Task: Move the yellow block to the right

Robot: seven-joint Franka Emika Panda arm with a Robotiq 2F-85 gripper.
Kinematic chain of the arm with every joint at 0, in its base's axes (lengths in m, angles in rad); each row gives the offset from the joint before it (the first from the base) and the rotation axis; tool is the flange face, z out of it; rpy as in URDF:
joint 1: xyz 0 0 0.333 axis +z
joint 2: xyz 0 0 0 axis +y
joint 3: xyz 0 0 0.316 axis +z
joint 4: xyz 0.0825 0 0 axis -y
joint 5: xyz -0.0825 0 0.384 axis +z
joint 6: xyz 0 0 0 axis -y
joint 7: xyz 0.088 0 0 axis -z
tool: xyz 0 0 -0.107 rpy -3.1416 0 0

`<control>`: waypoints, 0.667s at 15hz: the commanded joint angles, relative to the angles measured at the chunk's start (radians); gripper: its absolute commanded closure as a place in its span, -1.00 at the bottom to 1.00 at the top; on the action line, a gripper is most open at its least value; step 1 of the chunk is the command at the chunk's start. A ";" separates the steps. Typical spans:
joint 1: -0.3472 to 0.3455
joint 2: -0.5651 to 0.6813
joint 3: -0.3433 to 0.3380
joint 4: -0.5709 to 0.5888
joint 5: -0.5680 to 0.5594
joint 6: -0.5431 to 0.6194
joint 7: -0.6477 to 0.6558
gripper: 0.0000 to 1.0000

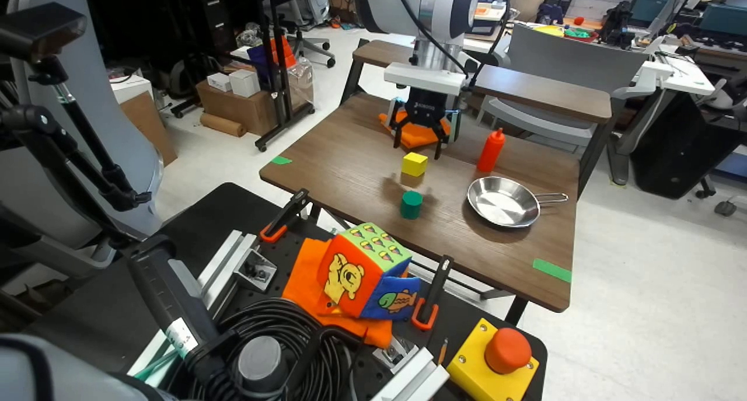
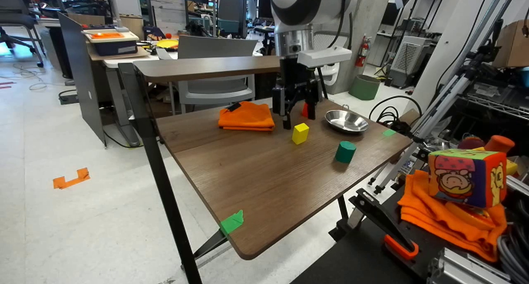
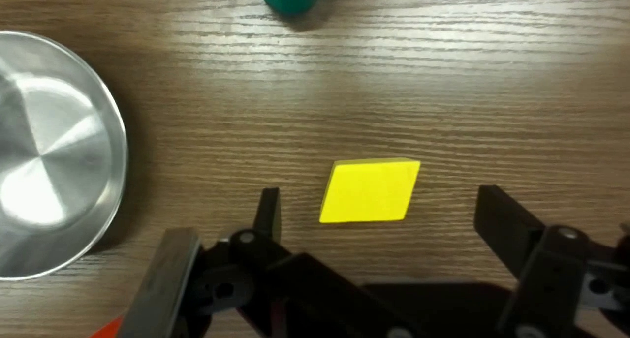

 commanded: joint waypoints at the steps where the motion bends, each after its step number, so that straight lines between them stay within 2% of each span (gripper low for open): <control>1: 0.031 0.081 -0.023 0.131 0.001 -0.104 -0.019 -0.47; 5: 0.051 0.139 -0.034 0.207 -0.007 -0.163 -0.007 0.16; 8: 0.057 0.142 -0.041 0.224 -0.004 -0.177 0.001 0.60; 10: 0.049 0.101 -0.042 0.200 0.006 -0.166 0.007 0.66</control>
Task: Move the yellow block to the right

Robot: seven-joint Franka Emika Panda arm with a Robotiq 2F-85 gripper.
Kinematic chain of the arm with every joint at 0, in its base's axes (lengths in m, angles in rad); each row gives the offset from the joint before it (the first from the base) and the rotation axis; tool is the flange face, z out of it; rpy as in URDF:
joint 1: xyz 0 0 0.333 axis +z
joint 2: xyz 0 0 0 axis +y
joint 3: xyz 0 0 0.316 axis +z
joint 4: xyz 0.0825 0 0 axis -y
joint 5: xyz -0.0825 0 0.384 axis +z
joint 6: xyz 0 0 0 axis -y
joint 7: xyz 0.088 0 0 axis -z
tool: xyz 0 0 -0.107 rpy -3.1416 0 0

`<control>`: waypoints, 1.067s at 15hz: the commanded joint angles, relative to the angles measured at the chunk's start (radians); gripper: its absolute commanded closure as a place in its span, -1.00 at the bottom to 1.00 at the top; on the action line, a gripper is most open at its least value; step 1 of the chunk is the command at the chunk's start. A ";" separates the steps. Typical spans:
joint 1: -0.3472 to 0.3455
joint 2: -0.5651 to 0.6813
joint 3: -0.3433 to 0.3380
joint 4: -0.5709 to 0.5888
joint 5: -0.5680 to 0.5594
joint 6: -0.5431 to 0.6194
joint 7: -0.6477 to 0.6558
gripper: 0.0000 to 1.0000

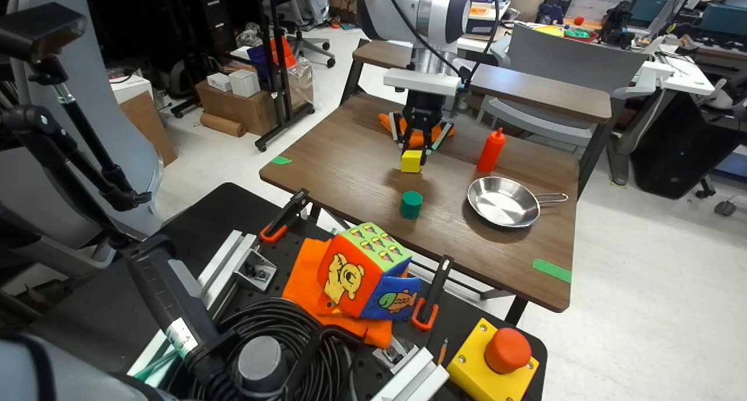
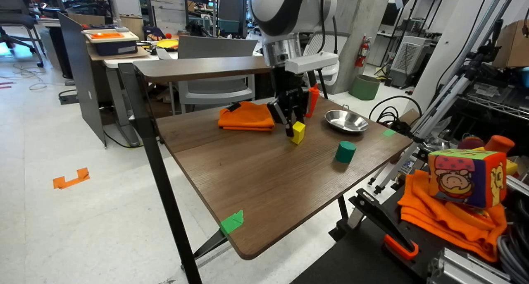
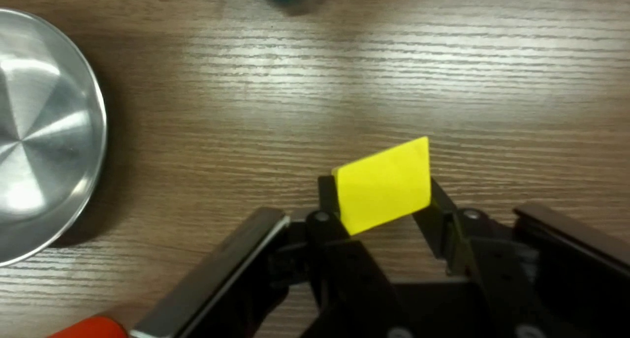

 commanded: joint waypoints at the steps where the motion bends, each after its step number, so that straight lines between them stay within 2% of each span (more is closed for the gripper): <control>1: 0.002 -0.045 -0.016 0.000 0.012 -0.014 0.011 0.66; 5: -0.047 -0.199 -0.022 -0.110 0.057 0.057 0.029 0.66; 9: -0.146 -0.321 -0.042 -0.151 0.157 0.041 0.016 0.66; 13: -0.259 -0.334 -0.082 -0.095 0.237 0.000 -0.012 0.66; 16: -0.311 -0.244 -0.103 0.026 0.248 -0.068 -0.017 0.66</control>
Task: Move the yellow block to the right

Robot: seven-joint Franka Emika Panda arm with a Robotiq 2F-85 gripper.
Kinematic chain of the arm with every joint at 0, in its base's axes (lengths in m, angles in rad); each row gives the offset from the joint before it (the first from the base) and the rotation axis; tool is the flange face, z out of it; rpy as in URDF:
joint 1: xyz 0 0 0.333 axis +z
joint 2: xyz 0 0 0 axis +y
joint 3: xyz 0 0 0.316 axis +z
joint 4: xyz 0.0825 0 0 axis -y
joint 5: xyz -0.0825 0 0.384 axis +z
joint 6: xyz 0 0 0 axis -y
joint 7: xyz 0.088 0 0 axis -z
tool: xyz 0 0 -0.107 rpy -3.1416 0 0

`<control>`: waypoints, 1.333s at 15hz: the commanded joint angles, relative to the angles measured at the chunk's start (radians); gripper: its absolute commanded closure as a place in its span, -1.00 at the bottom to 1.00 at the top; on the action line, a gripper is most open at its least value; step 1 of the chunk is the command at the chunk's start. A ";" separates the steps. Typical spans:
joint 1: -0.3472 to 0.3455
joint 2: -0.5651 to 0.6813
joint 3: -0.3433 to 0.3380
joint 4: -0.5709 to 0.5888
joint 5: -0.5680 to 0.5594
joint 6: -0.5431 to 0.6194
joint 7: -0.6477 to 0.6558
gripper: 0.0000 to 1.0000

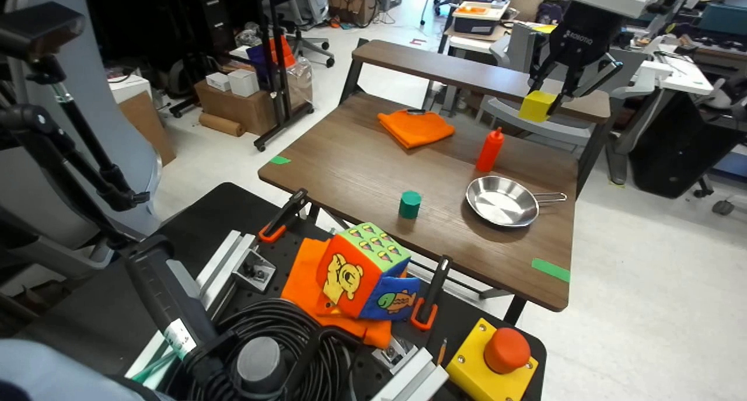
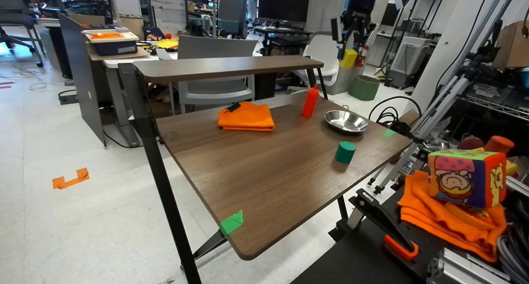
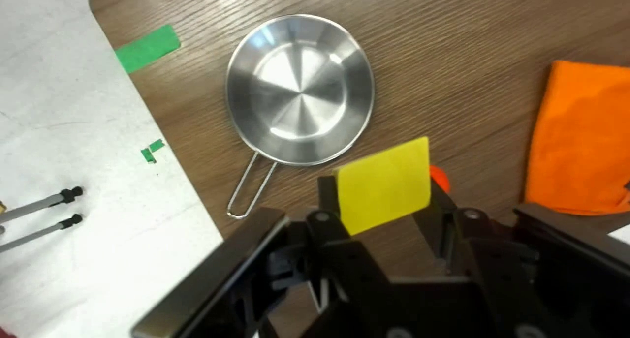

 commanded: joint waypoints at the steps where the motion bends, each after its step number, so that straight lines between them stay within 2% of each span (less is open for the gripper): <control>1: -0.044 0.109 -0.016 0.146 0.038 -0.075 -0.007 0.66; 4: -0.074 0.245 -0.014 0.306 0.052 -0.177 0.007 0.66; 8: -0.077 0.392 -0.020 0.486 0.058 -0.301 0.080 0.66; 16: -0.088 0.616 -0.036 0.849 0.040 -0.440 0.276 0.66; 20: -0.102 0.703 -0.010 0.996 0.074 -0.496 0.348 0.66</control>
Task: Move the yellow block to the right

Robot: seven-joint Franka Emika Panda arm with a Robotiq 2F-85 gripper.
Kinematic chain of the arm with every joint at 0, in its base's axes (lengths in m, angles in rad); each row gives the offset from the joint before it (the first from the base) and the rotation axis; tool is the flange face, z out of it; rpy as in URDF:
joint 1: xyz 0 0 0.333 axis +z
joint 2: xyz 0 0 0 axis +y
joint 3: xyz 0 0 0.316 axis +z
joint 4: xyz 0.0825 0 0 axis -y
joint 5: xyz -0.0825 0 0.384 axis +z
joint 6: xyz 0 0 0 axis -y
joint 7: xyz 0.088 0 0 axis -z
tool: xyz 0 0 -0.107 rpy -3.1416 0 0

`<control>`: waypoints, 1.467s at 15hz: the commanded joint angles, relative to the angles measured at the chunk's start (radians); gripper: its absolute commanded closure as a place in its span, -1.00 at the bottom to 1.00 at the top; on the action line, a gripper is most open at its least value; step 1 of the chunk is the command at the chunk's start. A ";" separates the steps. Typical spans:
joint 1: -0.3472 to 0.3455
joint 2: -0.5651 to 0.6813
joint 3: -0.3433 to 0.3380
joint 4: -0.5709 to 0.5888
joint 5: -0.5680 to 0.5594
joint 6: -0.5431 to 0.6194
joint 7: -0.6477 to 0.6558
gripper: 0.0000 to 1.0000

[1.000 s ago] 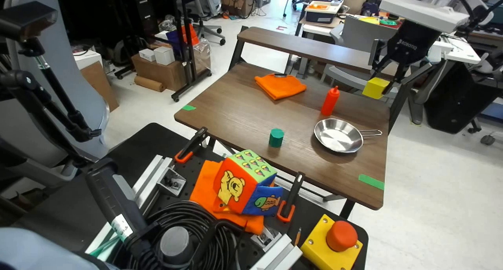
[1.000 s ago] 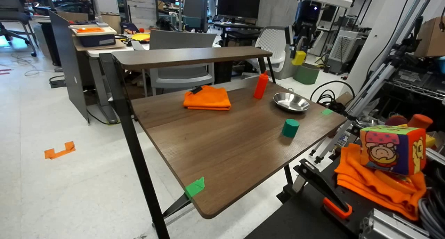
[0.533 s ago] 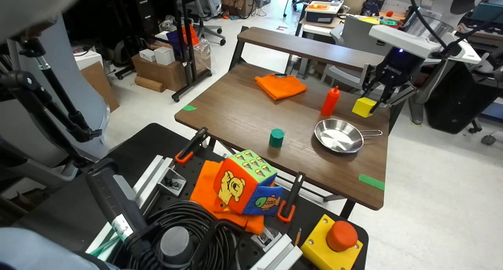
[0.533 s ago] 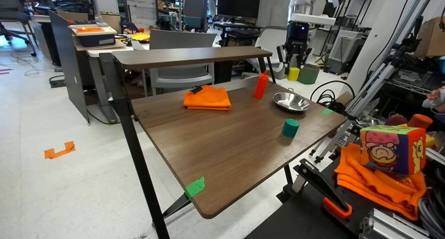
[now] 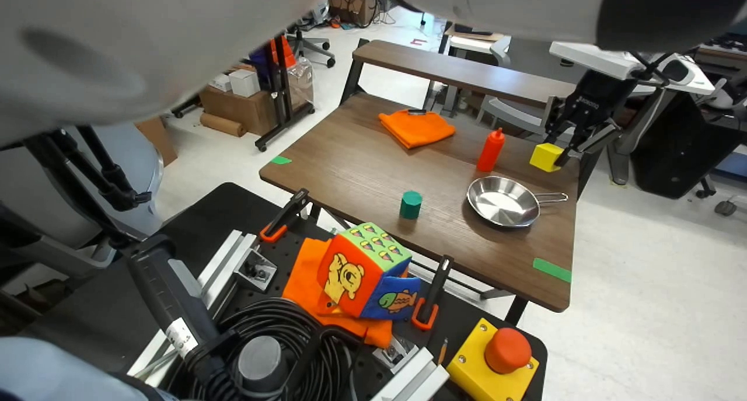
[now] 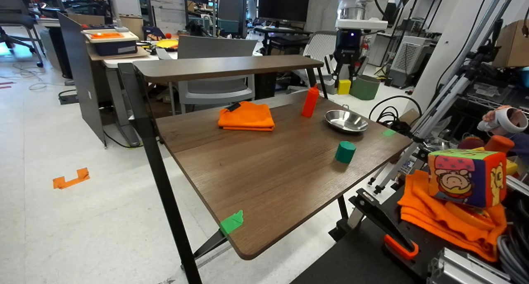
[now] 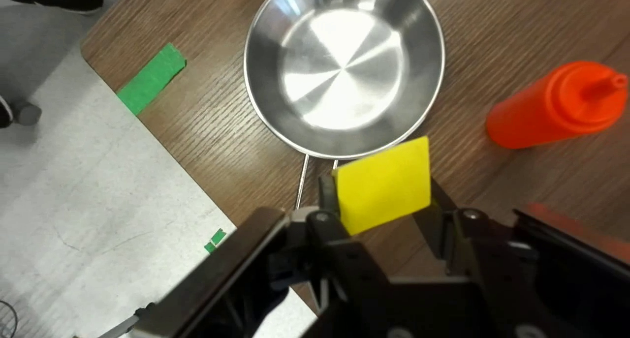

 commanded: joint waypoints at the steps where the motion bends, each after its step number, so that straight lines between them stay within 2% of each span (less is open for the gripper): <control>1: -0.017 0.094 0.026 0.161 0.044 -0.044 0.083 0.66; 4: -0.010 0.155 0.032 0.240 0.056 0.012 0.160 0.66; 9: 0.019 0.188 0.016 0.230 0.035 0.206 0.254 0.66; 10: 0.016 0.230 0.022 0.291 0.028 0.186 0.270 0.66; 13: 0.016 0.259 0.027 0.314 0.022 0.174 0.298 0.66; 14: 0.015 0.263 0.029 0.311 0.022 0.177 0.304 0.66; 15: 0.018 0.218 0.030 0.220 0.022 0.220 0.305 0.66; 16: 0.016 0.224 0.031 0.222 0.023 0.220 0.310 0.66; 18: 0.009 0.269 0.034 0.298 0.026 0.185 0.321 0.66; 19: 0.008 0.257 0.038 0.280 0.030 0.190 0.322 -0.34; 20: 0.007 0.237 0.044 0.250 0.034 0.204 0.320 -0.37; 22: 0.003 0.201 0.066 0.230 0.049 0.212 0.297 -0.62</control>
